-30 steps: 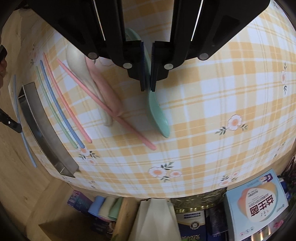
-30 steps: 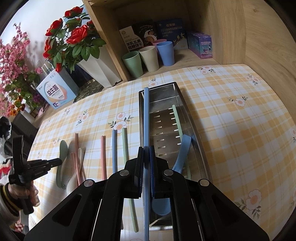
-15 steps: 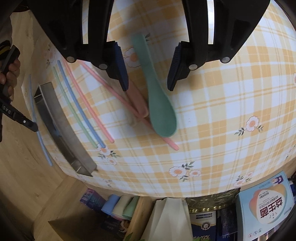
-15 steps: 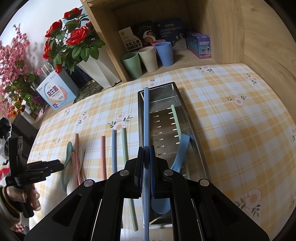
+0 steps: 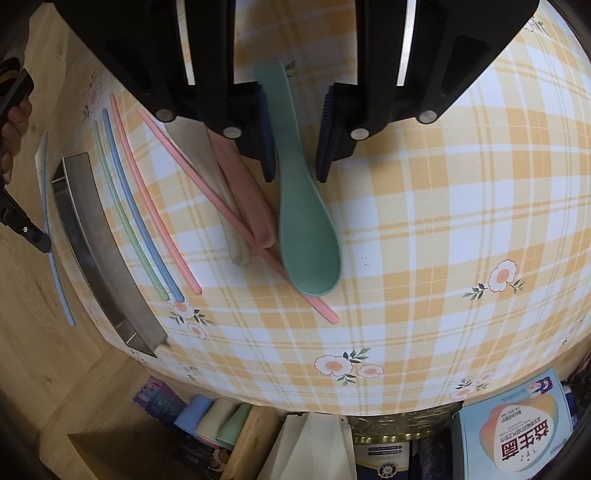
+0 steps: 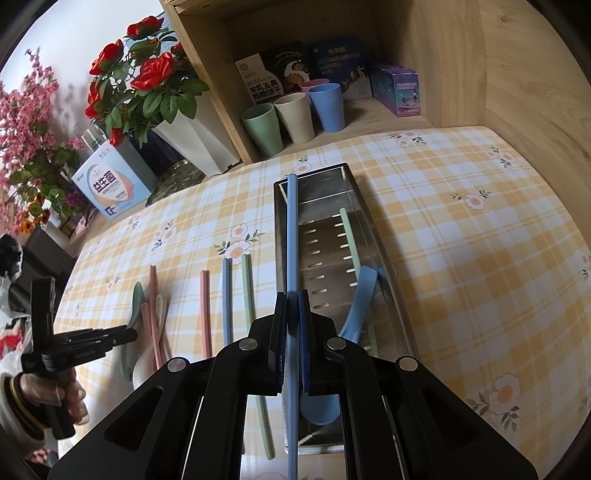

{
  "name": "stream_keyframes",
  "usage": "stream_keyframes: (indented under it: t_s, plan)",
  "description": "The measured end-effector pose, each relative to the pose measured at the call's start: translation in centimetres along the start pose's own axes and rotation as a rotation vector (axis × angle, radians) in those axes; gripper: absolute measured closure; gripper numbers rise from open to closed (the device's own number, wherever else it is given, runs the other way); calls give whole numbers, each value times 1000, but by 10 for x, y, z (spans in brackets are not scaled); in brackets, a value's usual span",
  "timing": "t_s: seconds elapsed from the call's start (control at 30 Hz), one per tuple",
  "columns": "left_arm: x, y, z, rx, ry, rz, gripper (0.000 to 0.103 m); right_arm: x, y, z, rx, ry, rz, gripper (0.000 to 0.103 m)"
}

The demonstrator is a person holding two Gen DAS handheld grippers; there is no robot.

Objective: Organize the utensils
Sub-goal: 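Carry the blue chopstick over the steel tray with the right tool while the left tool lifts the green spoon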

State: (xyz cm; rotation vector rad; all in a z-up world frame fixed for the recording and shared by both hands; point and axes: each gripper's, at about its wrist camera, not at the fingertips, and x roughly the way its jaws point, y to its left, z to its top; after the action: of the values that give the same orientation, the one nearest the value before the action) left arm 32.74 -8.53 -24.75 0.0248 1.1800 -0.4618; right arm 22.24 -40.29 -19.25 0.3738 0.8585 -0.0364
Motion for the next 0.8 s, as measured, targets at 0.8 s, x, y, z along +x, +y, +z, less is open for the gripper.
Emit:
stream_keyframes:
  t_s: [0.8]
  plan:
    - [-41, -21, 15, 22, -119, -32, 88, 56, -21, 32, -113, 103, -118, 97]
